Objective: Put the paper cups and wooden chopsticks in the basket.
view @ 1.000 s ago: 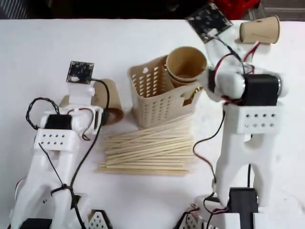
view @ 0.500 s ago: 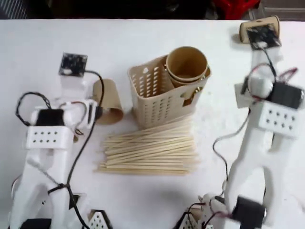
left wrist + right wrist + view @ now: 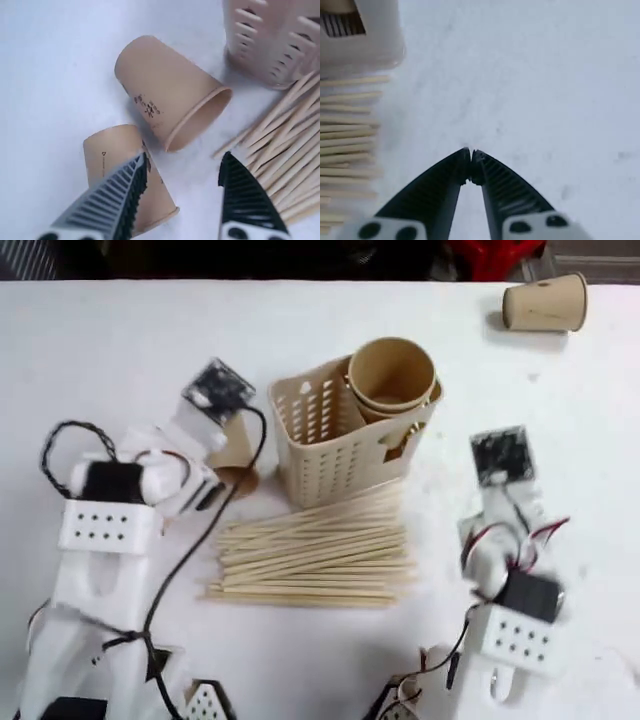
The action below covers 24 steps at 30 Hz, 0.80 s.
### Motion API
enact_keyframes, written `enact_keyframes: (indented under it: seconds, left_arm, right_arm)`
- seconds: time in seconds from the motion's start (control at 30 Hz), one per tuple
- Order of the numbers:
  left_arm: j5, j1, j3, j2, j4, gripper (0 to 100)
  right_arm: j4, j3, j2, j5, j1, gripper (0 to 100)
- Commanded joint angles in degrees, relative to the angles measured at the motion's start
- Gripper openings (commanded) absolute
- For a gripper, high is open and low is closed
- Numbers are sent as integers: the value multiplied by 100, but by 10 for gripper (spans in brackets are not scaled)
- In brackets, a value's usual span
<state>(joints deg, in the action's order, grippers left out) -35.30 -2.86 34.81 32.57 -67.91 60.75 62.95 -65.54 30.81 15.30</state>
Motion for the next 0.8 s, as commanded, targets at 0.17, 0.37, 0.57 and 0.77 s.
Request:
enact_keyframes:
  seconds: [0.17,0.37,0.57,0.77]
  left_arm:
    - [-35,57,1143,119,1846,242]
    - [35,48,1336,101,2163,242]
    - [88,40,853,-910,2347,241]
    - [396,40,281,-1525,2382,239]
  right_arm:
    - [-180,1468,-1130,114,31,18]
    - [-163,2154,-2053,114,40,18]
    - [92,2567,-2879,132,40,19]
    - [453,2673,-3477,132,31,19]
